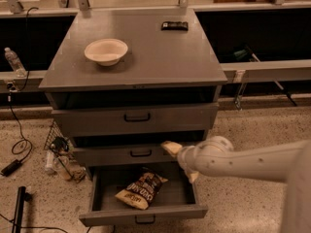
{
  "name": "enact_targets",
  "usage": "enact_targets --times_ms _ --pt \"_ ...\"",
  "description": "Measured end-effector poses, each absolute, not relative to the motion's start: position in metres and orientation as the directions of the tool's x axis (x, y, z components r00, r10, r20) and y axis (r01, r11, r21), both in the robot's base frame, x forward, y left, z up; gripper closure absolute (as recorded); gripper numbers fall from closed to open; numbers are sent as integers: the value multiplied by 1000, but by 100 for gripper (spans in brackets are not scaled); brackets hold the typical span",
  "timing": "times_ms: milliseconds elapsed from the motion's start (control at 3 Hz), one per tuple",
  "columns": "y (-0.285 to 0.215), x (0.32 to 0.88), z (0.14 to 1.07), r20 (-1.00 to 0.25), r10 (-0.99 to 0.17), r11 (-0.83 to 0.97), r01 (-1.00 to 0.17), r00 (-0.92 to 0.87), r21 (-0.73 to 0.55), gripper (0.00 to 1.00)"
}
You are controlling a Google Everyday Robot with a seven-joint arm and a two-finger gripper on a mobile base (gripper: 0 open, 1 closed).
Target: Pick brown chip bag from bottom drawer and place on counter
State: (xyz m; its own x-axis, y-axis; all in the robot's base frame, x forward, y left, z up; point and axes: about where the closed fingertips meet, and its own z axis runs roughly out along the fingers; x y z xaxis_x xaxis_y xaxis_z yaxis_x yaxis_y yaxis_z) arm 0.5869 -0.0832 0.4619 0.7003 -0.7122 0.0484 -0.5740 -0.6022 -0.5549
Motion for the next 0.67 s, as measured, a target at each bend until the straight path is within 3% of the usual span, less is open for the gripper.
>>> enact_targets --times_ms 333,667 --pt "-147 542 530 93 -789 -520 -580 607 -626 0" --pt "-174 529 558 88 -845 -449 -612 527 -651 0"
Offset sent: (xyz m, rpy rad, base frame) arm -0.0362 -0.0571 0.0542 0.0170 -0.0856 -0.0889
